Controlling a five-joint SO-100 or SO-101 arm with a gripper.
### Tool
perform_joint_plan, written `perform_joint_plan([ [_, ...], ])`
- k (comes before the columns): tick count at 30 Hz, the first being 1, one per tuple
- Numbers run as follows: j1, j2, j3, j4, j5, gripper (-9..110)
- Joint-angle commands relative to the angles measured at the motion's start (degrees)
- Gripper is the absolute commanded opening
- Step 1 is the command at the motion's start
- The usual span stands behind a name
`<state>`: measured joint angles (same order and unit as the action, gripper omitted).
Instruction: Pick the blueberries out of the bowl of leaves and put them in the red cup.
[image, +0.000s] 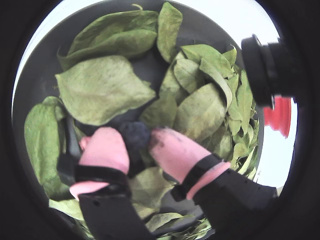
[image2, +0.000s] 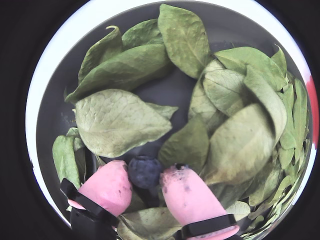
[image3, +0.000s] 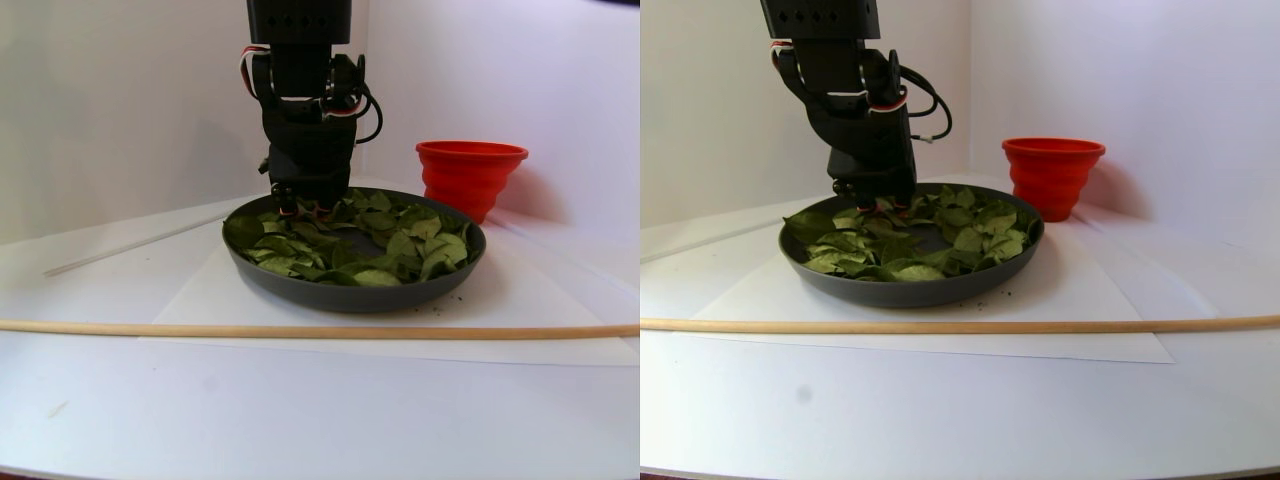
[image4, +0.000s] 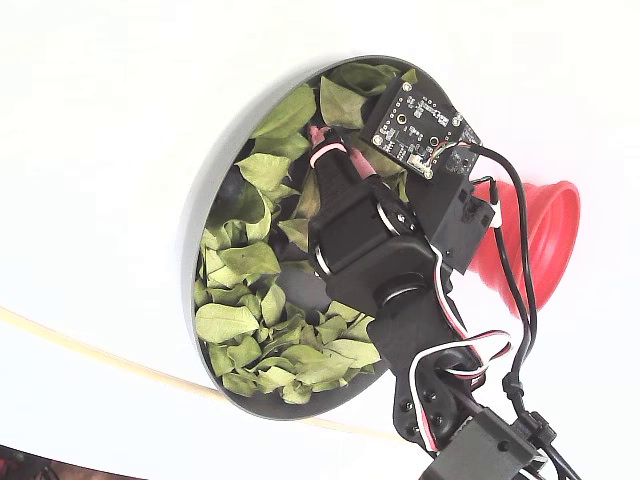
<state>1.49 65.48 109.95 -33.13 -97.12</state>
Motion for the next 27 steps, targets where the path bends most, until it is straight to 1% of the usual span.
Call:
perform_joint_plan([
  [1, 0.26, 0.62, -0.79, -0.79, -0.35, 10],
  [8, 0.26, 1.32, -1.05, 0.09, -0.26, 8],
  [27, 0.18, 10.63, -0.53, 4.66, 1.14, 7],
])
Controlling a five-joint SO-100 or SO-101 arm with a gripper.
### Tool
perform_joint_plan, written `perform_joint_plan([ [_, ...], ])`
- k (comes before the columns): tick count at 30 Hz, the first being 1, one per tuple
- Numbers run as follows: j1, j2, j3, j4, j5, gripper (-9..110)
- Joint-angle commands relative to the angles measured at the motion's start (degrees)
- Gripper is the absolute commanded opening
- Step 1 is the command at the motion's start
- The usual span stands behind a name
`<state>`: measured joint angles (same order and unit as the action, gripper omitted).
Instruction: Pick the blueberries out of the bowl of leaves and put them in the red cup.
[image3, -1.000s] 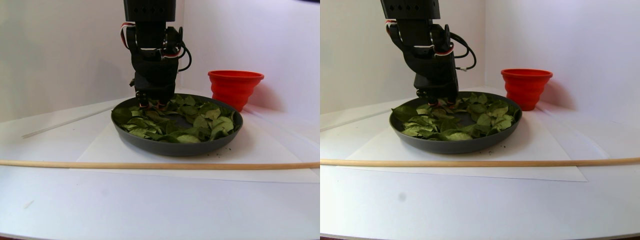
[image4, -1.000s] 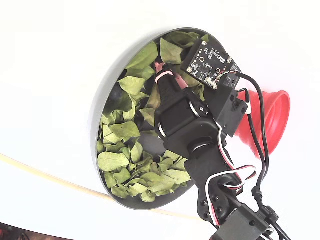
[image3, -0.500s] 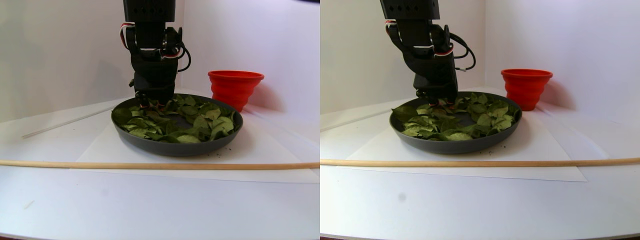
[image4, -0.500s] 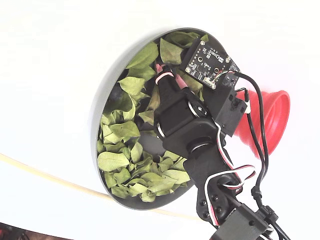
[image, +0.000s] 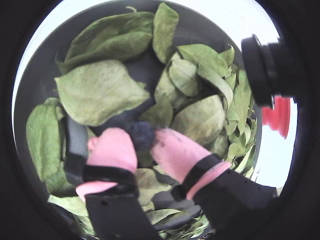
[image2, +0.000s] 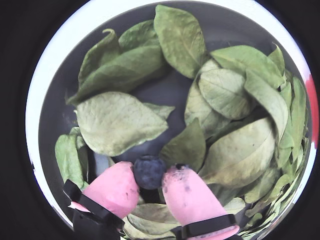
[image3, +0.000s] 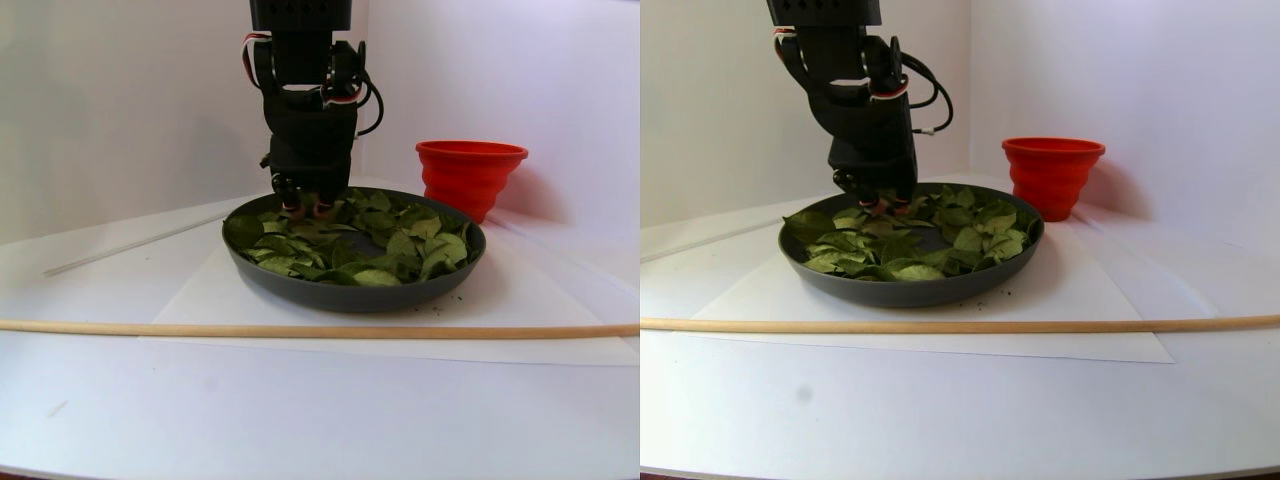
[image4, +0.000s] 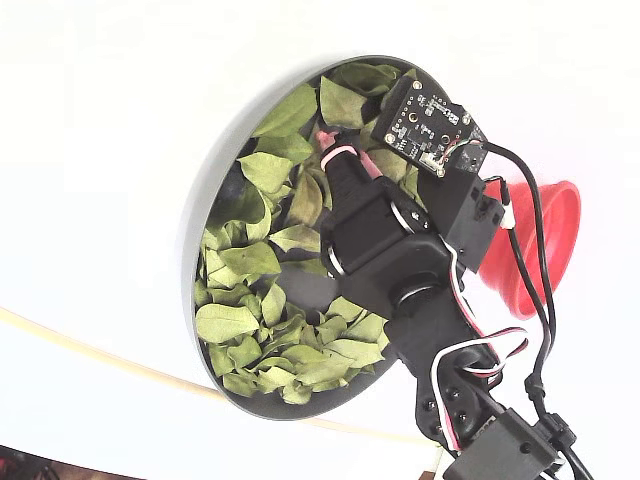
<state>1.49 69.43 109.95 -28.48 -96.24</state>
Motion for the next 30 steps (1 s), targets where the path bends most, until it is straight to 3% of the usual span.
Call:
perform_joint_plan([
  [1, 0.18, 7.03, -0.44, 0.18, 0.26, 7],
  [30, 3.87, 18.54, 6.24, 7.65, -2.11, 8],
])
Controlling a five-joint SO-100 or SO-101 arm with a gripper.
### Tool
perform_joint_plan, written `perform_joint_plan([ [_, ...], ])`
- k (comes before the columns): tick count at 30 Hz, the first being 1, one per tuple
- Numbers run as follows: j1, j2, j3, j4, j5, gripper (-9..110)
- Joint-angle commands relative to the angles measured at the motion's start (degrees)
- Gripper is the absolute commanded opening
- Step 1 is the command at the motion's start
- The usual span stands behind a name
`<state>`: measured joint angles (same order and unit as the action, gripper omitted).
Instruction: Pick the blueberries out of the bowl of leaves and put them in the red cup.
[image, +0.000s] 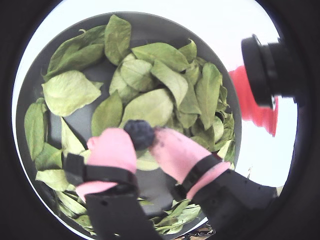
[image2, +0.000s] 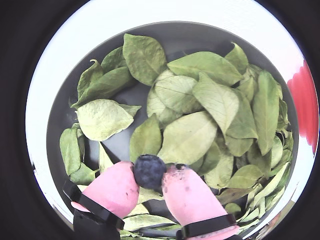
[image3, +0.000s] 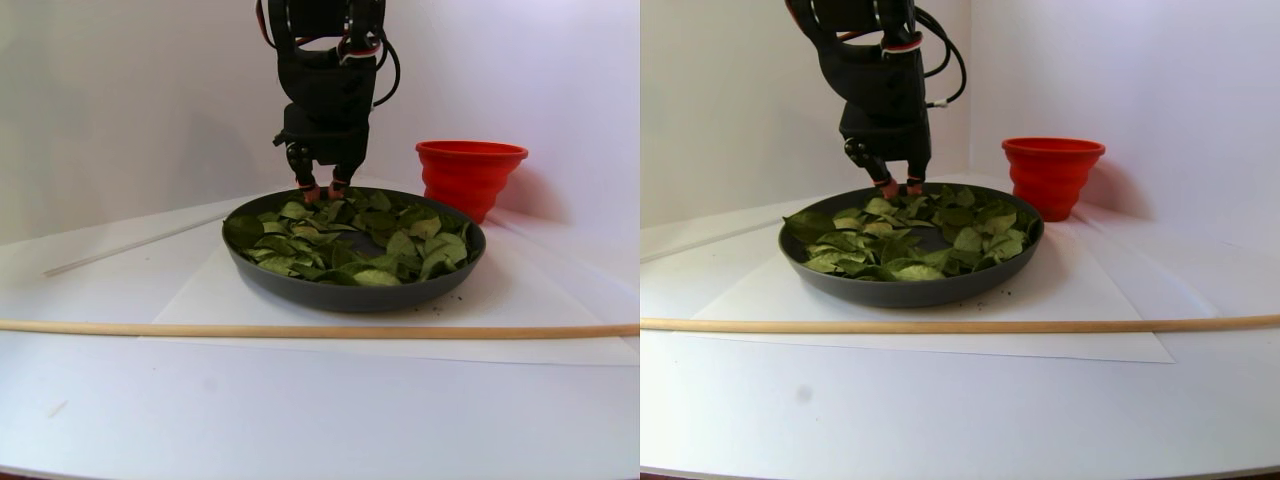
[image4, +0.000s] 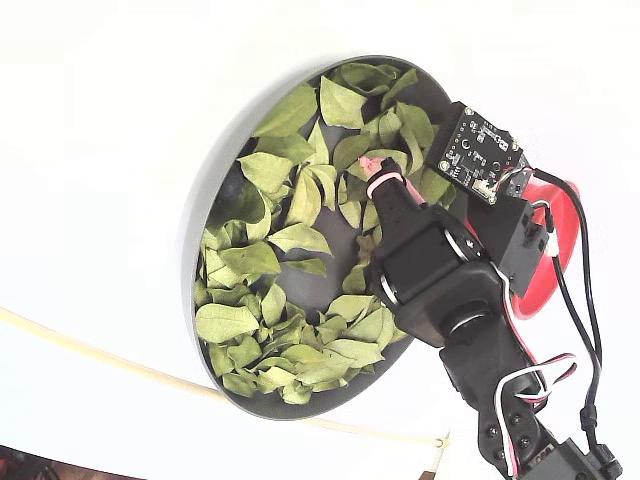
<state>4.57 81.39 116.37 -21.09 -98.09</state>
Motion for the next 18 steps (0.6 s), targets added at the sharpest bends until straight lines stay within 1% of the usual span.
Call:
perform_joint_plan([
  [1, 0.88, 6.94, 0.09, 0.44, -0.35, 8],
  [18, 2.72, 15.12, 4.22, 5.71, -0.79, 8],
])
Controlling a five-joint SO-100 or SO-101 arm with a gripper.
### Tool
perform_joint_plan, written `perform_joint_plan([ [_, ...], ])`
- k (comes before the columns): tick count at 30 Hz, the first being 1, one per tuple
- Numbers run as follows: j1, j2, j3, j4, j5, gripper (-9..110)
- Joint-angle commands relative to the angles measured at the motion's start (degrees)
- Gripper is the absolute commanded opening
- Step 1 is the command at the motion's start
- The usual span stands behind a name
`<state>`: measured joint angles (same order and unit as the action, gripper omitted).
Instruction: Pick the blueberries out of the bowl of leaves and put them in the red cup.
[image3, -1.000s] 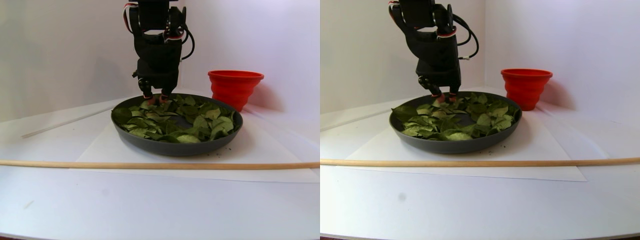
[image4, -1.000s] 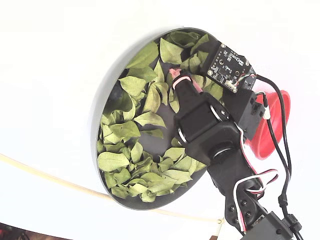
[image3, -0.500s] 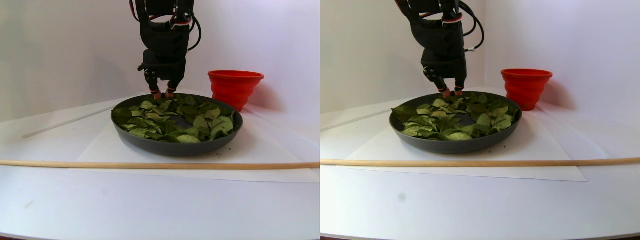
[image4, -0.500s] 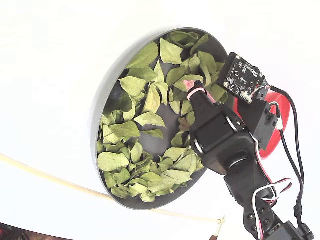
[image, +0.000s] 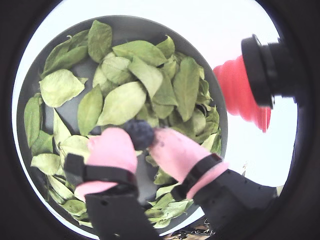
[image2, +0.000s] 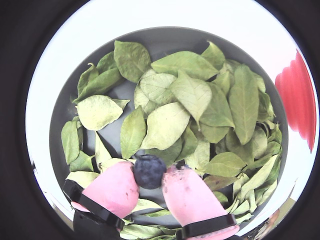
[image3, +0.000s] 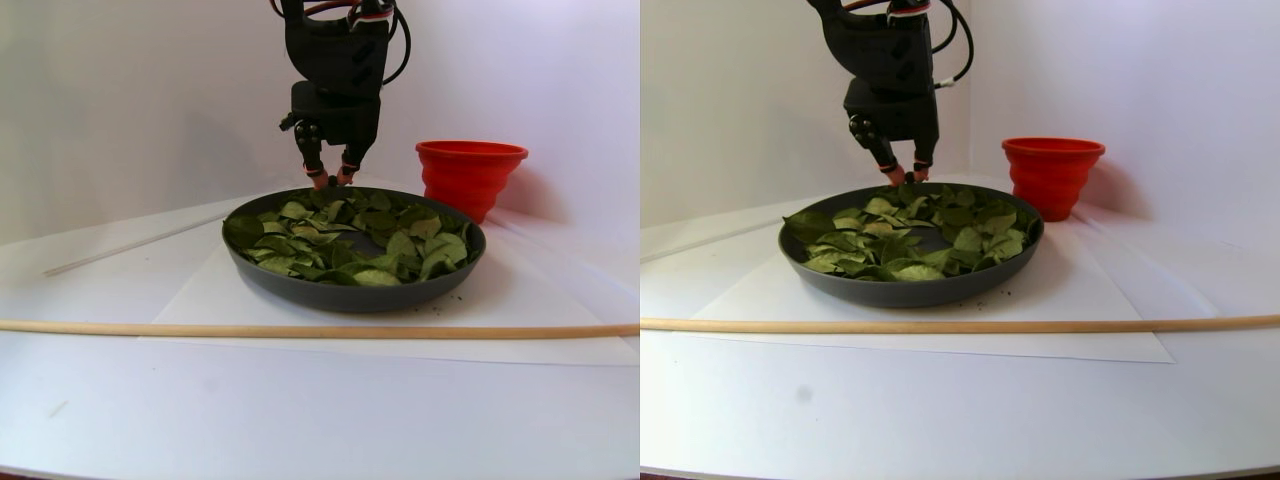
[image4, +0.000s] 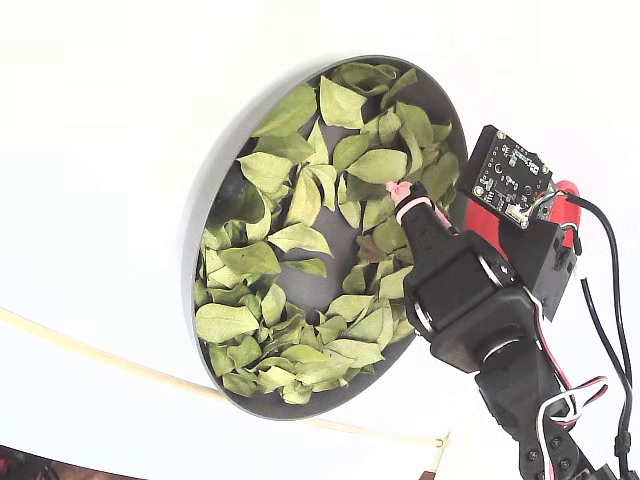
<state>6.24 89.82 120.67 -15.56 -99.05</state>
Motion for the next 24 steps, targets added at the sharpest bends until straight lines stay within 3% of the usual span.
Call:
perform_joint_plan([
  [1, 1.05, 7.21, 0.09, 0.53, 0.18, 8],
  [24, 5.19, 14.33, 1.67, 6.33, 0.26, 8],
])
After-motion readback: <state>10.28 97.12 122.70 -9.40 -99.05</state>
